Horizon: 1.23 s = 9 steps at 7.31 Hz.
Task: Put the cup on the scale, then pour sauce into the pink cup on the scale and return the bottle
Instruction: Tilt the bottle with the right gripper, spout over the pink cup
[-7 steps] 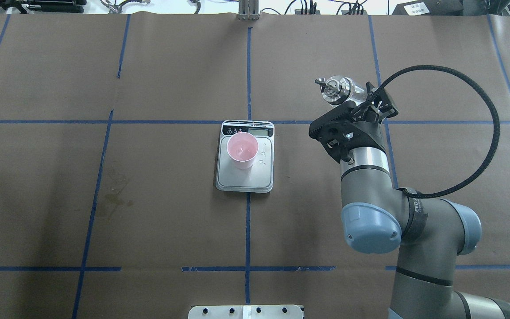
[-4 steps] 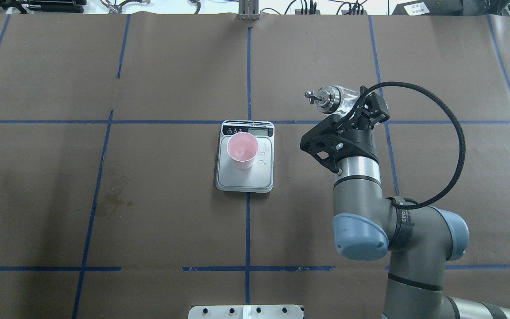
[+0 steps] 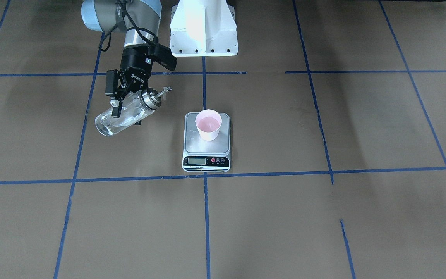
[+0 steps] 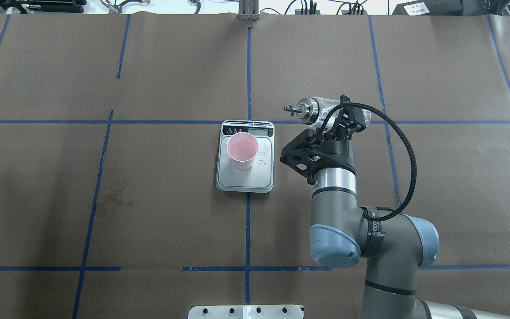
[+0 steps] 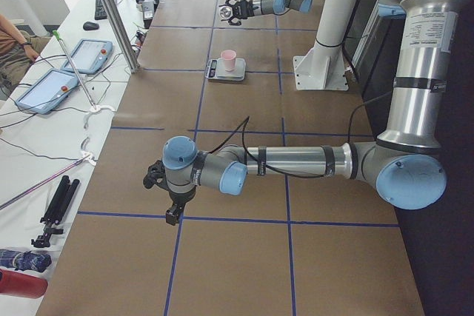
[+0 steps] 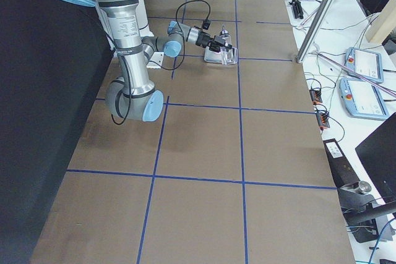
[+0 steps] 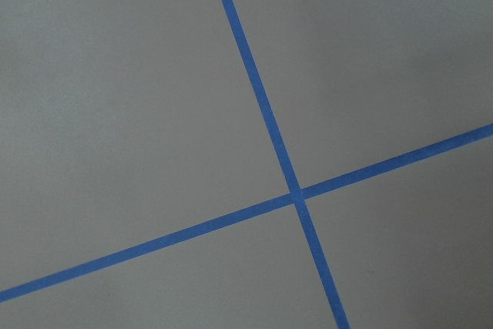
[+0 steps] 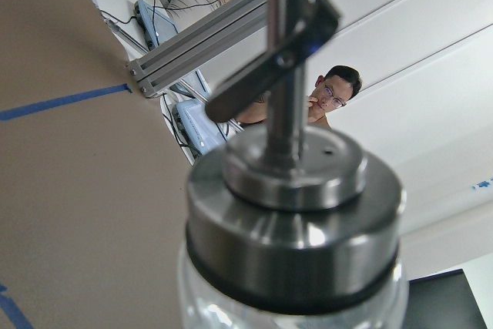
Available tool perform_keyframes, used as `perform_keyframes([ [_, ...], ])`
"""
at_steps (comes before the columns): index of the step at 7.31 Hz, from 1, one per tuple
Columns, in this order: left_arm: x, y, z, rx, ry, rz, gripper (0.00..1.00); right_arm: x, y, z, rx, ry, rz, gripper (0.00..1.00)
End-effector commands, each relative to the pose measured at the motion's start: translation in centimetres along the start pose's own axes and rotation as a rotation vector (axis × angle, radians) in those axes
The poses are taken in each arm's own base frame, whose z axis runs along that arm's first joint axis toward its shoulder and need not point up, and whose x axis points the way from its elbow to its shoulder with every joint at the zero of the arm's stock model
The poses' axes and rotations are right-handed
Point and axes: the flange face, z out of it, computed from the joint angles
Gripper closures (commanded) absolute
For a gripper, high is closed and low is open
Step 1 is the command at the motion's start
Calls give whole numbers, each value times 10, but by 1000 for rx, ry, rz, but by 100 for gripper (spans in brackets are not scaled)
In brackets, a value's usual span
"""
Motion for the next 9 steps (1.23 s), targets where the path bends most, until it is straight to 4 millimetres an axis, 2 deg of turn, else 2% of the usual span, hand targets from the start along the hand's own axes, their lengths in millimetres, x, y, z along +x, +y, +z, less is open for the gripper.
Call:
perform_keyframes([
  [1, -1, 1, 1, -3, -2, 0, 0, -20, 6, 0, 1, 12, -45, 100],
  [2, -1, 1, 1, -3, -2, 0, 0, -24, 9, 2, -1, 17, -67, 100],
  [4, -2, -1, 3, -5, -1, -2, 0, -24, -5, -1, 4, 28, -228, 100],
  [5, -3, -1, 3, -6, -3, -2, 0, -24, -11, -3, 9, 27, -236, 100],
  [7, -3, -1, 3, -7, -3, -3, 0, -23, -12, -3, 11, 42, -325, 100],
  [9, -3, -2, 3, -6, -3, -2, 0, -33, -6, 3, 15, 96, -361, 100],
])
